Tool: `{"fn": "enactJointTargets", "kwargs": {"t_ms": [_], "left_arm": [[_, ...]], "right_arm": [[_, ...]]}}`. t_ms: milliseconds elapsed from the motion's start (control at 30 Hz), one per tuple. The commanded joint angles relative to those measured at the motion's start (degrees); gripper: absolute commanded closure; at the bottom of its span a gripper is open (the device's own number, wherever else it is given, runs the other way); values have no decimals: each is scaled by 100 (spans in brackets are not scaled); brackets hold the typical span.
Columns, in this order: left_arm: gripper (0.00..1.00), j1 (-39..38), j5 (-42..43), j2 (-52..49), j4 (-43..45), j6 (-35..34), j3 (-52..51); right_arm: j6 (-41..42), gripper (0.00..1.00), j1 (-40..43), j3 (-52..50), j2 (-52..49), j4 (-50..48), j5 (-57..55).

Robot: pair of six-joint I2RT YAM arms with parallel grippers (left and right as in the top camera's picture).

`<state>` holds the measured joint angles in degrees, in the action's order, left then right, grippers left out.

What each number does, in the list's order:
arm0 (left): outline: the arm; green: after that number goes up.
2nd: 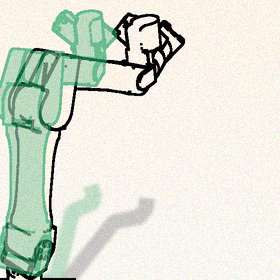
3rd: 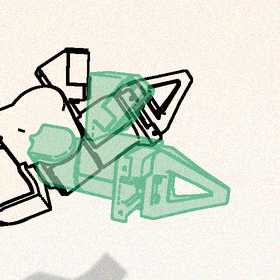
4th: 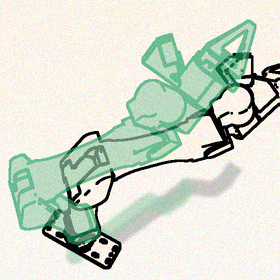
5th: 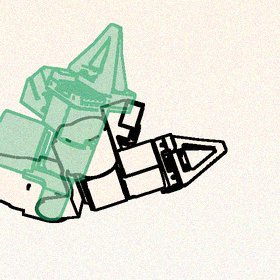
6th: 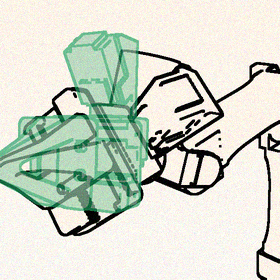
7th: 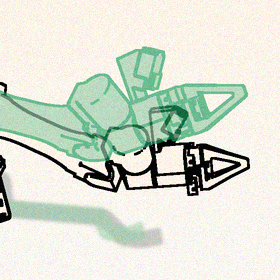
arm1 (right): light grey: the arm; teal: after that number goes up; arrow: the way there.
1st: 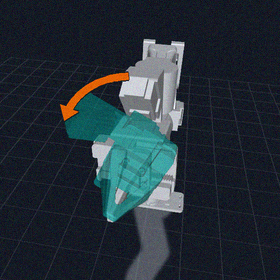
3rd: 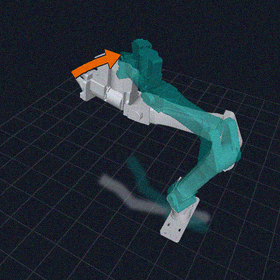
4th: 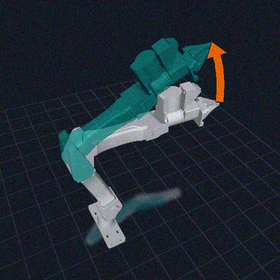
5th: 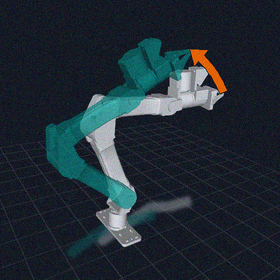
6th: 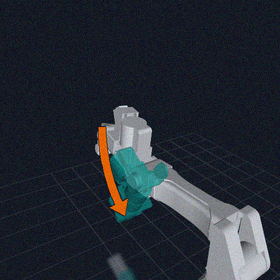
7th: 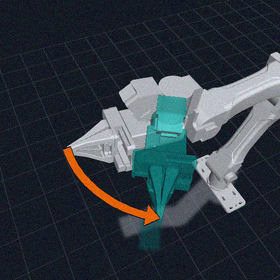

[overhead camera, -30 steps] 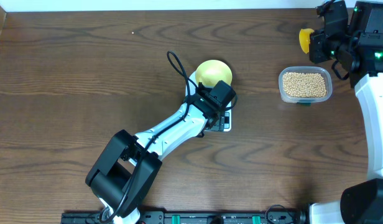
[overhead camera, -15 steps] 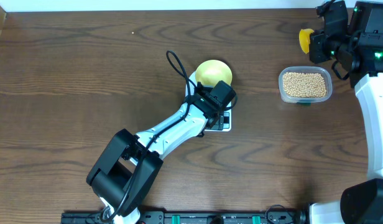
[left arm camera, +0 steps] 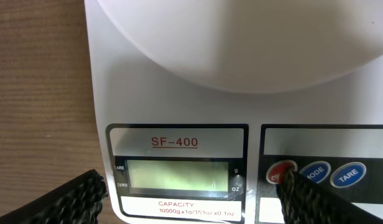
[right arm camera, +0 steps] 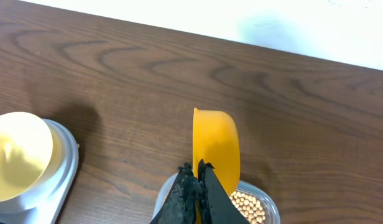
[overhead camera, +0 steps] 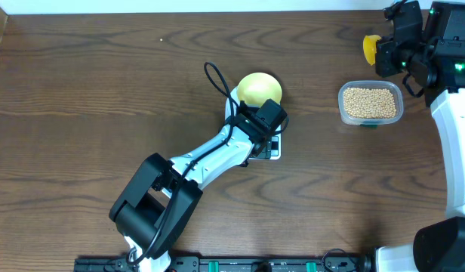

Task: Scoop item into bowl and weigh 50g on scale
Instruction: 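Press the scale's power button with the left gripper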

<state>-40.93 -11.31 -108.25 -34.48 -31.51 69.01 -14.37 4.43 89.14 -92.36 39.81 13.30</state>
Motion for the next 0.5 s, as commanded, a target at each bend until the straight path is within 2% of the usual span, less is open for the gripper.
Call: {"fn": "enactJointTargets", "kwargs": {"t_ms": [0, 467], "left_arm": [[8, 13, -142, -162, -22, -31, -57], [8, 127, -142, -164, 114, -33, -57]], "right_arm": [[-74, 99, -31, 28, 31, 15, 37], [-72, 99, -31, 28, 31, 22, 39]]}}
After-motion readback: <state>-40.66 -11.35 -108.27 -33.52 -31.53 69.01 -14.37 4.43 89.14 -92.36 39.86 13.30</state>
